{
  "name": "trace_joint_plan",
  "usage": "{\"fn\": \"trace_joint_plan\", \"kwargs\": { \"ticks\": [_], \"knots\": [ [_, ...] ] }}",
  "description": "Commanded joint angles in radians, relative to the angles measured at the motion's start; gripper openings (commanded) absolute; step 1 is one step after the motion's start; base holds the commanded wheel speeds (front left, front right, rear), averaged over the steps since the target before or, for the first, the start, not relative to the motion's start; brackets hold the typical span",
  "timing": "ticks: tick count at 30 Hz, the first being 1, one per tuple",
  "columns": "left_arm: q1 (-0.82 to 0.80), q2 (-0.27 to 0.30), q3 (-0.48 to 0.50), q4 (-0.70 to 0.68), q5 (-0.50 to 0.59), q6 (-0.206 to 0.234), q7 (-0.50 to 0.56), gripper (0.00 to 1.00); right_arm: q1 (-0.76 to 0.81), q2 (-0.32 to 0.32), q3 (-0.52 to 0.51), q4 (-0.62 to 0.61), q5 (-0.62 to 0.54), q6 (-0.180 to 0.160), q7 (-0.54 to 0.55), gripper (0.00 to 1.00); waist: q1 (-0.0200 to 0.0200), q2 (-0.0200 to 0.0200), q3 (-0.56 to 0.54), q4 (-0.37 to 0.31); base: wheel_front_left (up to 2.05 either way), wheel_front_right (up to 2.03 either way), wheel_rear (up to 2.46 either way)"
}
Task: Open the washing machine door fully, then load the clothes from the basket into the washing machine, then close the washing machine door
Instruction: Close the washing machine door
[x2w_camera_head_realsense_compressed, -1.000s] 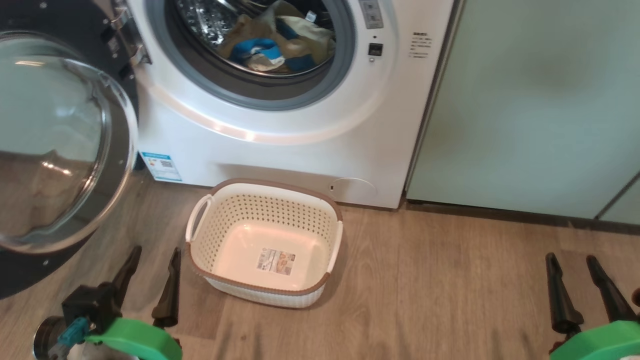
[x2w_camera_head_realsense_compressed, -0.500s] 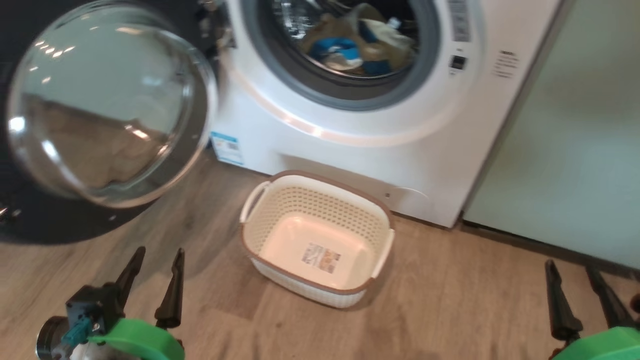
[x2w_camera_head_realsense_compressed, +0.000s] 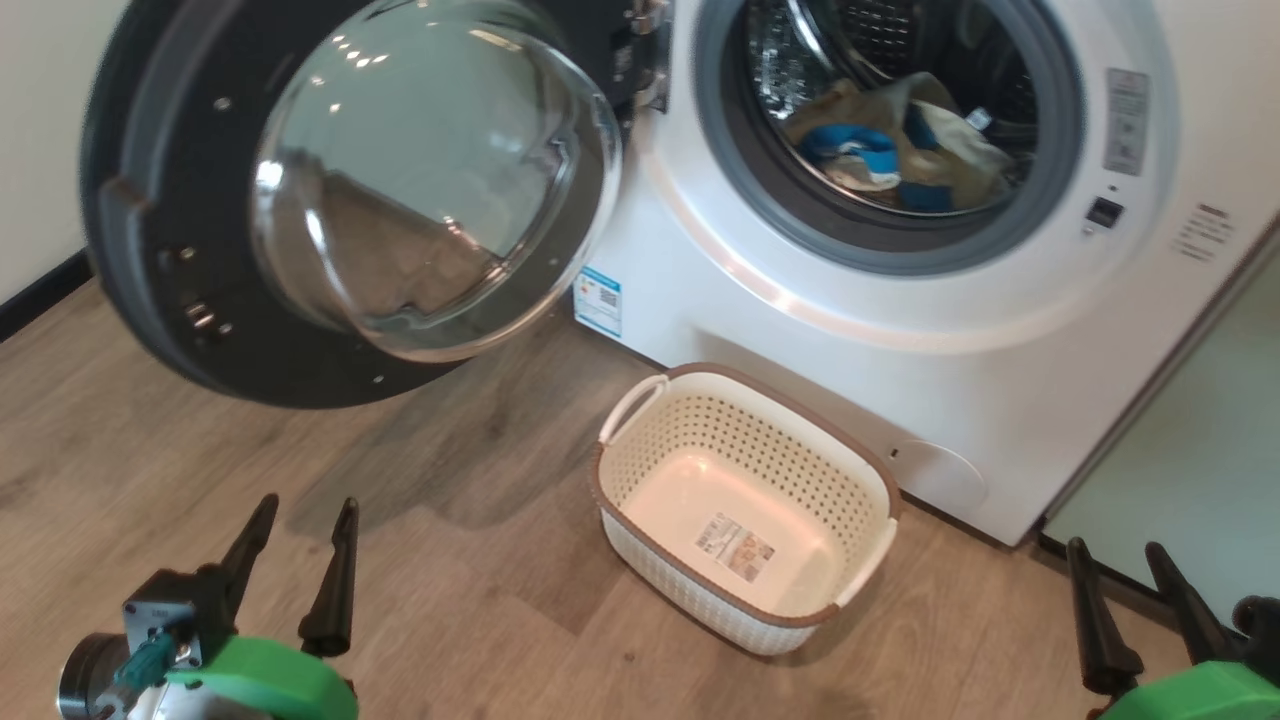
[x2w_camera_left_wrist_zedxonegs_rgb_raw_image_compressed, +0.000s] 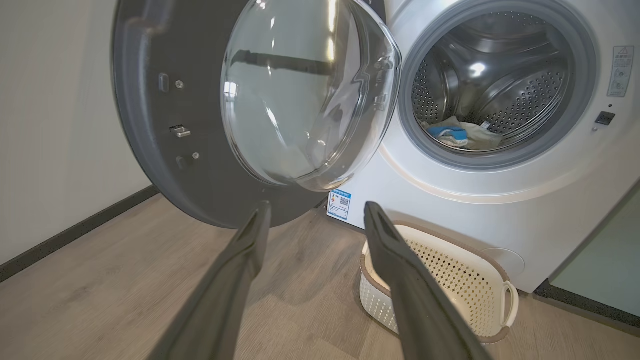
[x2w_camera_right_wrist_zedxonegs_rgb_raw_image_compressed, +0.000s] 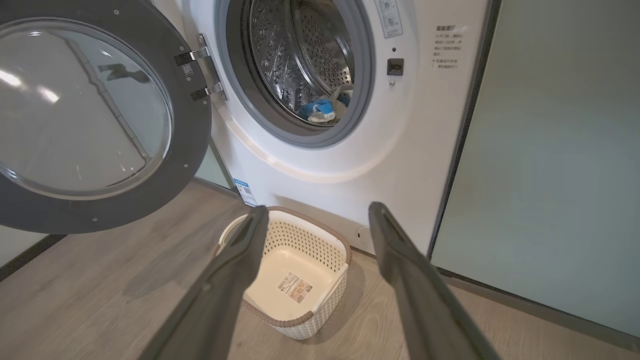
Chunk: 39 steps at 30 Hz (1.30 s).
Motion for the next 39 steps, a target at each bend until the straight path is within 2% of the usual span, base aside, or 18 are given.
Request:
{"fn": "trace_joint_plan", "kwargs": {
  "ticks": [1,8,19,20,21,22,23,32,36,39],
  "knots": [
    [-0.041,0.028,0.051,-0.036,0.004,0.007,-0.001,1.00,-0.026,-0.016,0.019,-0.029,0.003,-0.003,-0.012,1.00,0.0001,0.0000,-0.006,0.023,0.00,0.00,0.00],
    [-0.033,0.028,0.056,-0.042,-0.002,0.010,-0.004,1.00,-0.031,-0.016,0.025,-0.016,0.005,-0.003,-0.016,1.00,0.0001,0.0000,-0.007,0.044,0.00,0.00,0.00],
    [-0.038,0.021,0.059,-0.040,0.002,0.020,-0.009,1.00,-0.044,-0.023,0.033,-0.010,0.008,-0.003,-0.018,1.00,0.0001,0.0000,0.003,0.028,0.00,0.00,0.00],
    [-0.041,0.020,0.061,-0.040,0.005,0.023,-0.010,0.85,-0.044,-0.023,0.033,-0.010,0.008,-0.003,-0.018,1.00,0.0001,0.0000,0.004,0.027,0.00,0.00,0.00],
    [-0.042,0.019,0.061,-0.040,0.007,0.024,-0.011,0.48,-0.045,-0.023,0.032,-0.011,0.008,-0.003,-0.017,1.00,0.0001,0.0000,0.005,0.027,0.00,0.00,0.00],
    [-0.044,0.018,0.061,-0.040,0.008,0.024,-0.011,0.05,-0.045,-0.024,0.030,-0.011,0.008,-0.003,-0.017,1.00,0.0001,0.0000,0.005,0.027,0.00,0.00,0.00],
    [-0.046,0.017,0.061,-0.041,0.009,0.022,-0.012,0.00,-0.044,-0.024,0.029,-0.012,0.008,-0.003,-0.017,1.00,0.0001,0.0000,0.005,0.027,0.00,0.00,0.00],
    [-0.054,0.010,0.069,-0.063,0.005,0.004,-0.018,0.00,-0.043,-0.024,0.022,-0.019,0.005,-0.003,-0.013,1.00,0.0001,0.0000,0.006,0.034,0.00,0.00,0.00],
    [-0.072,-0.014,0.102,-0.115,-0.036,-0.031,-0.021,0.00,-0.042,-0.025,0.019,-0.024,0.005,-0.003,-0.010,1.00,0.0001,0.0000,0.011,0.039,0.00,0.00,0.00],
    [-0.102,-0.049,0.161,-0.180,-0.107,-0.075,-0.023,0.00,-0.040,-0.024,0.016,-0.029,0.001,-0.003,-0.007,1.00,0.0001,0.0000,0.014,0.045,0.00,0.00,0.00]
  ]
}}
